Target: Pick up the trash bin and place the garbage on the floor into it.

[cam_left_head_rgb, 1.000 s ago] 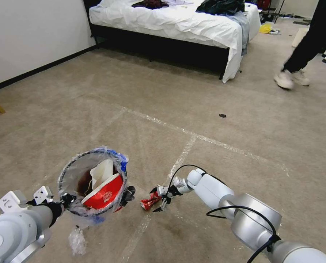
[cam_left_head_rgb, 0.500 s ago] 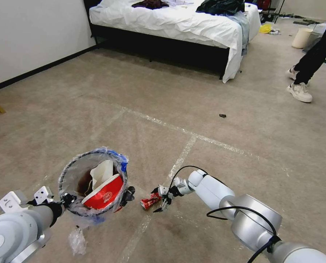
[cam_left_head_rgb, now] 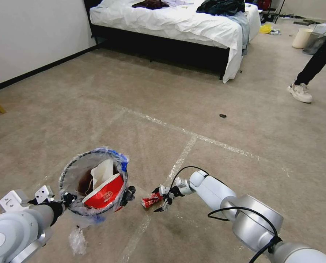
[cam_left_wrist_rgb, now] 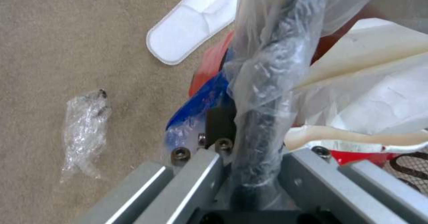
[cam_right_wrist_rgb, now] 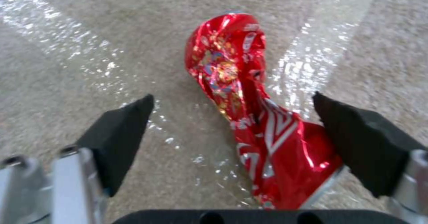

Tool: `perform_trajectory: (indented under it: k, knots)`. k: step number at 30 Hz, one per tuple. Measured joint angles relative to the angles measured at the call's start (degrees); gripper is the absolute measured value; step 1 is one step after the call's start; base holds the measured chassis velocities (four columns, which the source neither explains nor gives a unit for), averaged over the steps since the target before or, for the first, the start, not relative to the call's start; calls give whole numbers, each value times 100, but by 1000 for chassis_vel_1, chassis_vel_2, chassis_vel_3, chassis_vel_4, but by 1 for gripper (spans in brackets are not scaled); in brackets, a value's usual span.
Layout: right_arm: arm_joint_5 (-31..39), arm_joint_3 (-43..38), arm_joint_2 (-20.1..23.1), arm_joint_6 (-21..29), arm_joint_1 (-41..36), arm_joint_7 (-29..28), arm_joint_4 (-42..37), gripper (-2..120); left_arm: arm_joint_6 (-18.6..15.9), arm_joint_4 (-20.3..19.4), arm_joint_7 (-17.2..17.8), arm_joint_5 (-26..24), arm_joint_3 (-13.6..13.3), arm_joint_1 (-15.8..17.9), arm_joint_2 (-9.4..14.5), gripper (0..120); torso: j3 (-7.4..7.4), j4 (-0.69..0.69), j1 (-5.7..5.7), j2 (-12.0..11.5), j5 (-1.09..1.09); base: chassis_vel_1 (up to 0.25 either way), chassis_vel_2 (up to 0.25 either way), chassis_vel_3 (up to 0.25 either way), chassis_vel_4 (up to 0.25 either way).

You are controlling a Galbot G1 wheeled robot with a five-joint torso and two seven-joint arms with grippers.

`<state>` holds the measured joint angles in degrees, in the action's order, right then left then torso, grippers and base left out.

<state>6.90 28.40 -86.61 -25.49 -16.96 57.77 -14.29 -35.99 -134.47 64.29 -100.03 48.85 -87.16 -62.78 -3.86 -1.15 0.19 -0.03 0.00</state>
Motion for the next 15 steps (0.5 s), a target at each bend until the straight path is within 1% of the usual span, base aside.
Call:
perform_trajectory:
  k: [1, 2, 3, 4, 5, 7, 8, 10, 11, 13, 14, 15]
  knots:
    - [36, 5, 13, 30, -1, -18, -11, 85, -1, -10, -4, 8, -3, -2, -3, 0, 0, 0, 0, 0, 0, 0, 0, 0, 0]
    - [36, 5, 13, 30, -1, -18, -11, 85, -1, -10, -4, 8, -3, -2, -3, 0, 0, 0, 0, 0, 0, 0, 0, 0, 0]
    - [84, 16, 34, 96, -8, -79, -38, 79, -2, -27, -8, 16, -4, -8, -4, 0, 0, 0, 0, 0, 0, 0, 0, 0, 0]
    - [143, 48, 58, 146, -12, -115, -68, 76, -2, -37, -11, 19, -3, -12, -4, 0, 0, 0, 0, 0, 1, 0, 0, 0, 0]
    - [143, 48, 58, 146, -12, -115, -68, 76, -2, -37, -11, 19, -3, -12, -4, 0, 0, 0, 0, 0, 1, 0, 0, 0, 0]
    - [240, 119, 119, 208, -13, -162, -144, 64, -2, -51, -13, 22, -4, -16, -2, 0, 0, 0, 0, 0, 0, 0, 0, 0, 0]
    - [240, 119, 119, 208, -13, -162, -144, 64, -2, -51, -13, 22, -4, -16, -2, 0, 0, 0, 0, 0, 0, 0, 0, 0, 0]
    - [318, 169, 173, 231, -17, -164, -209, 55, -2, -61, -13, 31, -6, -16, 1, 0, -1, 0, 0, 0, 0, 0, 0, 0, 0]
    - [318, 169, 173, 231, -17, -164, -209, 55, -2, -61, -13, 31, -6, -16, 1, 0, -1, 0, 0, 0, 0, 0, 0, 0, 0]
    - [437, 255, 266, 257, -42, -168, -329, 43, 0, -82, -14, 41, -15, -19, 5, 0, -1, -1, 0, 0, 0, 0, 0, 0, 0]
    - [437, 255, 266, 257, -42, -168, -329, 43, 0, -82, -14, 41, -15, -19, 5, 0, -1, -1, 0, 0, 0, 0, 0, 0, 0]
    - [445, 265, 290, 261, -47, -168, -358, 38, 2, -95, -14, 41, -15, -23, 7, 0, -1, -1, 0, 0, 0, 0, 0, 0, 0]
